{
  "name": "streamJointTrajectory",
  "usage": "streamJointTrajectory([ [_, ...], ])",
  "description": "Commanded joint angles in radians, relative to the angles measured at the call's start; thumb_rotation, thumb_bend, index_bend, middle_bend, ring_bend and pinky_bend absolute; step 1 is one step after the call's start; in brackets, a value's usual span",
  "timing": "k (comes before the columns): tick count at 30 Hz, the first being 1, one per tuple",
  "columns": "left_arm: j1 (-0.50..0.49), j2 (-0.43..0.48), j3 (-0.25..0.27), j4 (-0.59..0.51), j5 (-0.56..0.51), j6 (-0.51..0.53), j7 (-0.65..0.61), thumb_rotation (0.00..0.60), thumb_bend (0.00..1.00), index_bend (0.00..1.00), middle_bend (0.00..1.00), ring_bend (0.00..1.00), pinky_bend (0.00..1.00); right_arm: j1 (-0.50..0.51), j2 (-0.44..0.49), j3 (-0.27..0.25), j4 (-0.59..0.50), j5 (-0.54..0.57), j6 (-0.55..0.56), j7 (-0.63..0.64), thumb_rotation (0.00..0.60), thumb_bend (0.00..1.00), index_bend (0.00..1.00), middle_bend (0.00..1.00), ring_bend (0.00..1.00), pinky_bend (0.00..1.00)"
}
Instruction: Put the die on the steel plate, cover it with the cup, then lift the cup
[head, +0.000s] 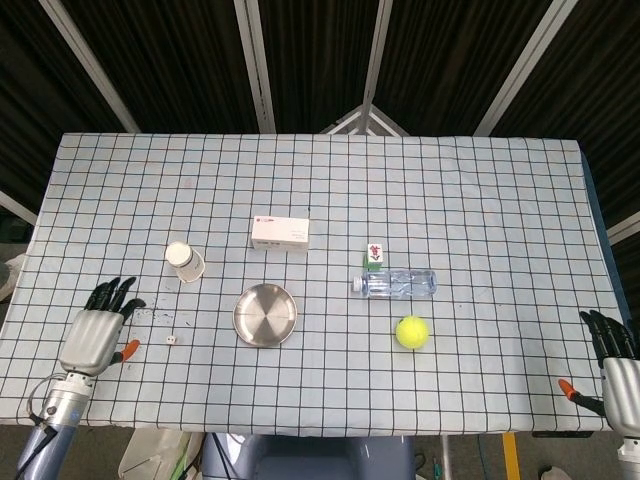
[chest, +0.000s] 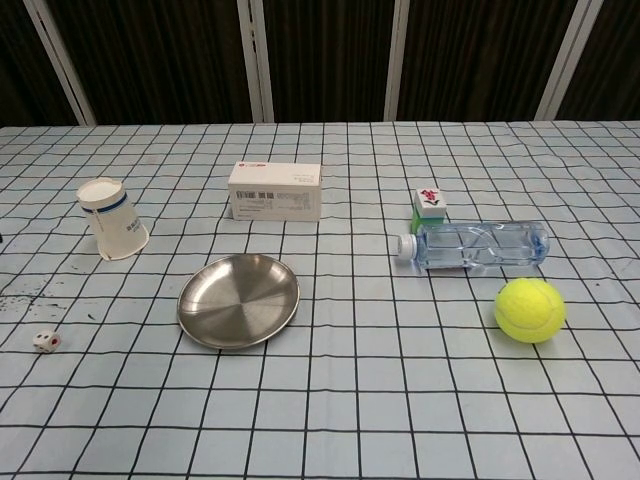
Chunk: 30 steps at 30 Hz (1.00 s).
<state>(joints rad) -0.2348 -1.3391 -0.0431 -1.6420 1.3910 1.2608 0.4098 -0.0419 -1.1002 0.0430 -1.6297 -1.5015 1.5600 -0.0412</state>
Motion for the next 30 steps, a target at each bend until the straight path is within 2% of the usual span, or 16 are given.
streamJointTrajectory([
  [1,-0.035,-0.045,0.001,0.016,-0.053,-0.069,0.048,0.6,0.36,0.33,0.05,0.0,0.08,0.001,0.0,0.001,0.001,0.004,-0.003,0.0,0.6,0.04,0.11,0.12,0.12,0.05],
  [14,-0.076,-0.133,0.008,0.051,-0.153,-0.154,0.133,0.6,0.38,0.38,0.06,0.0,0.08,-0.001,0.006,0.003,-0.001,0.016,-0.008,0.006,0.6,0.04,0.11,0.12,0.12,0.05],
  [30,-0.083,-0.19,0.01,0.096,-0.16,-0.123,0.15,0.6,0.46,0.44,0.09,0.0,0.08,0.001,0.008,0.003,0.003,0.02,-0.016,0.012,0.6,0.04,0.11,0.12,0.12,0.05],
])
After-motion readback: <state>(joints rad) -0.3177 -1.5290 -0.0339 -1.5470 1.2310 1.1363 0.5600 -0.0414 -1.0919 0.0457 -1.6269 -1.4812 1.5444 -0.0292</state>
